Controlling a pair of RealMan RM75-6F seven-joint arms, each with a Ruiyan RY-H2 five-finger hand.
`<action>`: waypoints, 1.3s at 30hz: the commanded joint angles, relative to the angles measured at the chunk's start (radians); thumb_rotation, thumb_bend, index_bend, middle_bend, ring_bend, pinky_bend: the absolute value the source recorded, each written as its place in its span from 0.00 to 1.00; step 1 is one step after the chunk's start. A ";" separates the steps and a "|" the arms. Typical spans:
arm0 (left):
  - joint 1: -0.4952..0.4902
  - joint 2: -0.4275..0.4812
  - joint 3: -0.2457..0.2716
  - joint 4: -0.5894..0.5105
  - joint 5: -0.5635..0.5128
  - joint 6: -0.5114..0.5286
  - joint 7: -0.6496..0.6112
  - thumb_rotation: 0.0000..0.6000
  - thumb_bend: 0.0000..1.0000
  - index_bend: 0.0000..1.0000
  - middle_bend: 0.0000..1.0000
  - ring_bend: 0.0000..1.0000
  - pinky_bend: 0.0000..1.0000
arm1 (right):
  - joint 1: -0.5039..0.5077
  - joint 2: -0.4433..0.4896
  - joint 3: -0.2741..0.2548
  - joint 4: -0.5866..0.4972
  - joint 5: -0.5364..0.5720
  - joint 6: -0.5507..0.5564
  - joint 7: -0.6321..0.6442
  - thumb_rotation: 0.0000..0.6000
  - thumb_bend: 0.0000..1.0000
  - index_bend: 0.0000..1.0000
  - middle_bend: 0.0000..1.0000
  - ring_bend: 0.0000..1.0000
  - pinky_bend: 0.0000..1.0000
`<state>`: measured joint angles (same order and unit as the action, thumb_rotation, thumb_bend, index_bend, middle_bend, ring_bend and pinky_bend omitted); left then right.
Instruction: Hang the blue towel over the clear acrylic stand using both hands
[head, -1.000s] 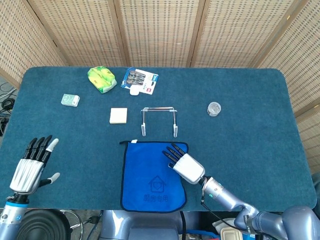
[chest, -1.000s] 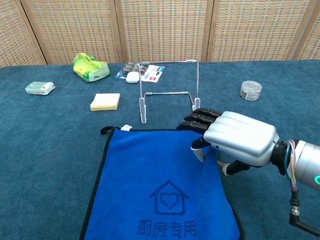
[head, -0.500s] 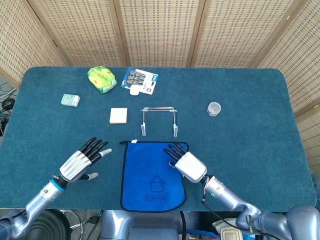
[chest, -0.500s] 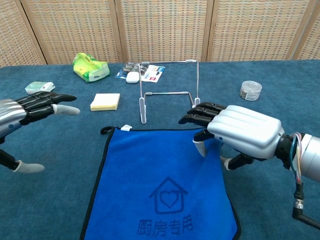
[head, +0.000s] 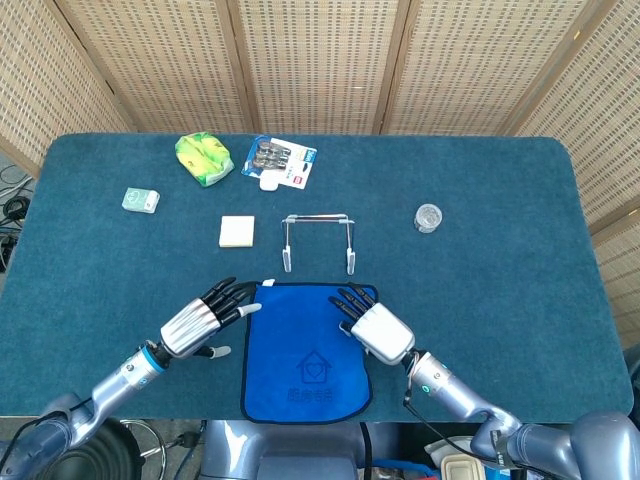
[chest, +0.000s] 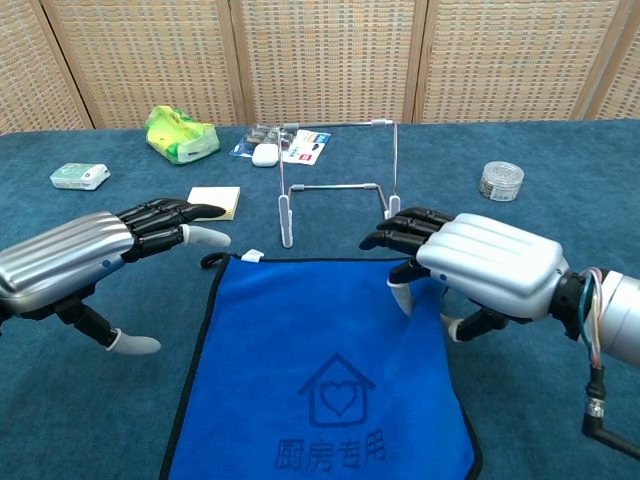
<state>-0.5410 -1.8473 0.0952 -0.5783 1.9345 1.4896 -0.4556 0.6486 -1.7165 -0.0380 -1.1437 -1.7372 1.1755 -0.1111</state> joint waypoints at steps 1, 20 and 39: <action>-0.006 -0.018 0.010 0.017 -0.010 -0.003 -0.002 1.00 0.00 0.14 0.00 0.00 0.00 | 0.001 -0.001 0.001 0.000 0.001 0.000 -0.002 1.00 0.55 0.64 0.12 0.00 0.00; -0.049 -0.104 0.081 0.170 -0.011 0.016 -0.004 1.00 0.00 0.14 0.00 0.00 0.00 | 0.003 0.009 -0.004 -0.007 -0.008 0.011 0.016 1.00 0.57 0.64 0.12 0.00 0.00; -0.066 -0.211 0.101 0.296 -0.044 0.032 -0.041 1.00 0.00 0.18 0.00 0.00 0.00 | 0.004 0.025 0.004 -0.021 0.009 0.007 0.039 1.00 0.57 0.64 0.12 0.00 0.00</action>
<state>-0.6075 -2.0547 0.1948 -0.2854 1.8924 1.5208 -0.4949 0.6521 -1.6917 -0.0340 -1.1642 -1.7287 1.1824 -0.0722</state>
